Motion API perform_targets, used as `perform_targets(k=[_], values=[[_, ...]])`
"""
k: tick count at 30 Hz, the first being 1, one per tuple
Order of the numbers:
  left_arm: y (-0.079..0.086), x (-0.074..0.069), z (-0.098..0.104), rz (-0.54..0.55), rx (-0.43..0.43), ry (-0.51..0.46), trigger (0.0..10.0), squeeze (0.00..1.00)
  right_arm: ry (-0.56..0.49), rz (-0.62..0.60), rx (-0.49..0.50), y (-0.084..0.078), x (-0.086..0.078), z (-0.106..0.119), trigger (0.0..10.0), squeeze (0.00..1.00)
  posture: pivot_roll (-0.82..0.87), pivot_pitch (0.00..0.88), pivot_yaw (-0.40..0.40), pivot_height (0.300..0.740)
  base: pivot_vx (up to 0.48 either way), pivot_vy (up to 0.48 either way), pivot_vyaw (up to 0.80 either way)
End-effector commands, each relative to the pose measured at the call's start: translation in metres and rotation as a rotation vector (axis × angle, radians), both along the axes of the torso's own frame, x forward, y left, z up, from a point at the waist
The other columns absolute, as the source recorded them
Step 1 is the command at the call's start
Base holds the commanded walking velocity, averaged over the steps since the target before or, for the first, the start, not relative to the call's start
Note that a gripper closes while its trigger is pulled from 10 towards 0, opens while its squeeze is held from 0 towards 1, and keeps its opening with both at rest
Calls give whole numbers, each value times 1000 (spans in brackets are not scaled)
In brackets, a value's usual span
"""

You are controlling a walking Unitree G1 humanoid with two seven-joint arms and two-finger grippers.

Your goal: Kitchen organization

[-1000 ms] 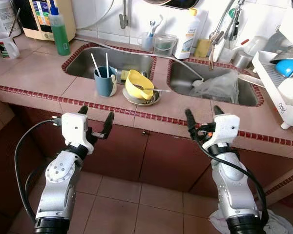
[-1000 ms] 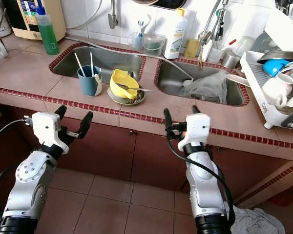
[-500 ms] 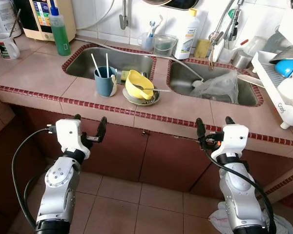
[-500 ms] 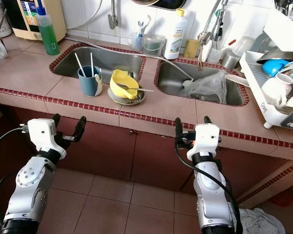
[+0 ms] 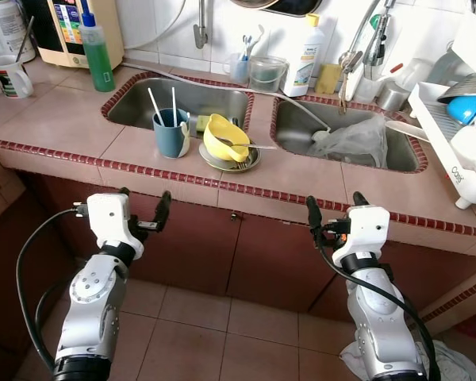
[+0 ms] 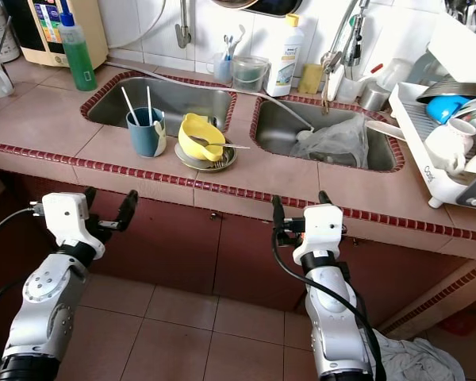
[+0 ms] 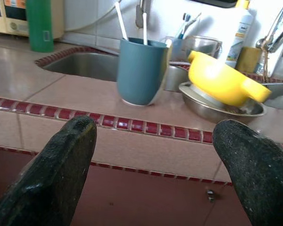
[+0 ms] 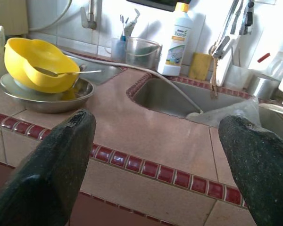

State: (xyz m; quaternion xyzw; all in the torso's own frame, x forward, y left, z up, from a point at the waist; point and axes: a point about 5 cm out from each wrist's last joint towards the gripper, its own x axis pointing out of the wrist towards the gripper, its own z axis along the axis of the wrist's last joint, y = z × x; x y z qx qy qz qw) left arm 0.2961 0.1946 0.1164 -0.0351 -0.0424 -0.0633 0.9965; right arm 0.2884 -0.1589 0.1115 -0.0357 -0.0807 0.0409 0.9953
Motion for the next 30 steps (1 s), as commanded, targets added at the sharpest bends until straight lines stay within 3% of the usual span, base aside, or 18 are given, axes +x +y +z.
perform_targets(k=[1, 15, 30], values=[[0, 0, -1, 0, -5, 13, 10000, 0, -27, 6, -12, -1, 2, 8, 10000, 0, 80, 0, -49, 740, 0, 0, 0], [-1, -1, 2, 4, -20, 3, 10000, 0, -52, 57, -12, 6, 5, 14, 10000, 0, 87, 0, -56, 740, 212, 0, 0], [1, 8, 38, -1, -24, -108, 10000, 0, -220, 123, 8, 14, 13, 63, 10000, 0, 93, 0, -65, 740, 290, 0, 0]])
